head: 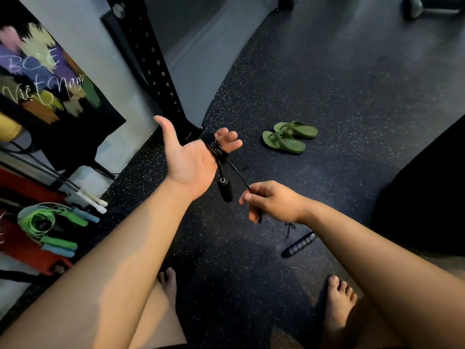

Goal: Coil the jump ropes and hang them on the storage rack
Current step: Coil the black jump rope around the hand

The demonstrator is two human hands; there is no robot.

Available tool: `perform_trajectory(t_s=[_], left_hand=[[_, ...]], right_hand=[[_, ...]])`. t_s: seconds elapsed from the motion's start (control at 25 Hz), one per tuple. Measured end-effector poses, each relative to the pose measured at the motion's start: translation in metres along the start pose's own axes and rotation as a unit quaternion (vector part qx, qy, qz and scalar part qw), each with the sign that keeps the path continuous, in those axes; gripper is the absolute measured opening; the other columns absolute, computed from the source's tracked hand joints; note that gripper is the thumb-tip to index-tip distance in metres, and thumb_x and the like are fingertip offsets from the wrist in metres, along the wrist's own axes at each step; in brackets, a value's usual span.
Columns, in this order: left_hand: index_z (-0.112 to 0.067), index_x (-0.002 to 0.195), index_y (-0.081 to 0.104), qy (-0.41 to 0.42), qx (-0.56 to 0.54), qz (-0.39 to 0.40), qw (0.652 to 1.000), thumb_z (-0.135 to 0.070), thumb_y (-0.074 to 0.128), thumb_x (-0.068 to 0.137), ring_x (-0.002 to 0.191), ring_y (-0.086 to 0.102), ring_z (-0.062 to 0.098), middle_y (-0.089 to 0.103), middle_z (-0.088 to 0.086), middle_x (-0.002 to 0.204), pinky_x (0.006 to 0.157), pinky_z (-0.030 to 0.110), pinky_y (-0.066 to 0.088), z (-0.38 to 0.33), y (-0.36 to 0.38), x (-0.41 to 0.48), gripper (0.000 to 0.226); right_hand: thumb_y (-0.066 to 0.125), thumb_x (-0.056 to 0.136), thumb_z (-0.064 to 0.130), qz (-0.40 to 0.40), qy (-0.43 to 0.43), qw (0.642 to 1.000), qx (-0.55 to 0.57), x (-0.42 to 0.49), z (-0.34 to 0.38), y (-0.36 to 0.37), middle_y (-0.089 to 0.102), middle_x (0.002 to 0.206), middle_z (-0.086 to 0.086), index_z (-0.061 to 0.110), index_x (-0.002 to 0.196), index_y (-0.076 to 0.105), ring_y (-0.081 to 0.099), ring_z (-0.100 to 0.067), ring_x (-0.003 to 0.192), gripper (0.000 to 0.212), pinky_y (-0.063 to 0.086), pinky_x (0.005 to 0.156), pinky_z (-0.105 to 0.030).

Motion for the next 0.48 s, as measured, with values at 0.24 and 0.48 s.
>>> perform_trajectory(t_s=[0.24, 0.48], left_hand=[[0.001, 0.122, 0.06, 0.011, 0.126, -0.049, 0.991, -0.087, -0.006, 0.081, 0.124, 0.064, 0.035, 0.071, 0.023, 0.121, 0.124, 0.051, 0.022, 0.008, -0.01, 0.005, 0.117], [-0.007, 0.119, 0.074, -0.127, 0.411, -0.038, 0.902, -0.097, -0.008, 0.069, 0.116, 0.067, 0.014, 0.078, -0.003, 0.11, 0.126, 0.048, 0.008, 0.038, -0.024, 0.012, 0.13]], right_hand=[[0.05, 0.105, 0.023, 0.035, 0.006, 0.999, -0.032, -0.007, 0.02, 0.0, 0.069, 0.066, -0.001, 0.008, 0.116, 0.066, 0.048, -0.013, 0.046, 0.024, 0.044, 0.048, -0.029], [0.06, 0.1, 0.031, -0.005, -0.033, 0.997, -0.071, -0.013, 0.038, -0.023, 0.063, 0.055, 0.0, 0.015, 0.094, 0.075, 0.049, -0.023, 0.049, 0.023, 0.042, 0.048, -0.03]])
Point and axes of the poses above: each hand's wrist, its own x-axis towards the middle knuckle, its own y-axis out of the palm, z = x × y, the point moved 4 cm from there along x, towards the middle knuckle
